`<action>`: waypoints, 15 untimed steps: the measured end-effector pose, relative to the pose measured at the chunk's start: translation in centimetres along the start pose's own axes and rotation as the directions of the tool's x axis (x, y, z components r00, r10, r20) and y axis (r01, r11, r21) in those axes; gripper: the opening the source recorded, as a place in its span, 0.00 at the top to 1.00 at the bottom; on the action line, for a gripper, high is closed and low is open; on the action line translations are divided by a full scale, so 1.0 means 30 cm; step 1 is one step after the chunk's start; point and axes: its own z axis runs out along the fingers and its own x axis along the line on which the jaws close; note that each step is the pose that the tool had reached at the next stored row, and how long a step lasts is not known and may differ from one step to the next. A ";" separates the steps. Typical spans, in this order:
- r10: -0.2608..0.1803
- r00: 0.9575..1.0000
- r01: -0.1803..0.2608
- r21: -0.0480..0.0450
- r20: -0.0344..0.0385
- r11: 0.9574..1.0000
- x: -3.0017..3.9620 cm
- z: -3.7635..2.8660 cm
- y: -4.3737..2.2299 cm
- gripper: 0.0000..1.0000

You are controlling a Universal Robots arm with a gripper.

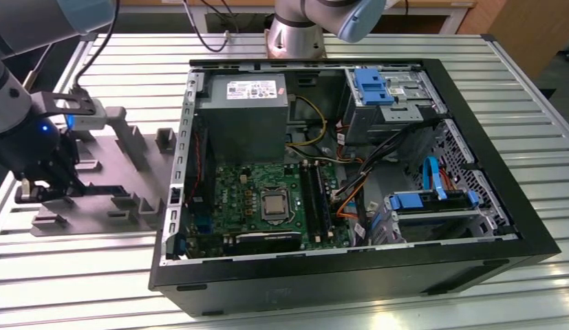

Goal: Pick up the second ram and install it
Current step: 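Pick up the second ram and move it above second insertion slot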

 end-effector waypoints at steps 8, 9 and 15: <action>0.000 1.000 0.000 0.000 0.000 1.000 0.000 -0.013 0.000 0.86; 0.000 1.000 0.000 0.000 0.000 1.000 0.000 -0.015 0.000 0.86; 0.000 1.000 0.000 0.000 0.000 1.000 -0.001 -0.026 0.000 0.86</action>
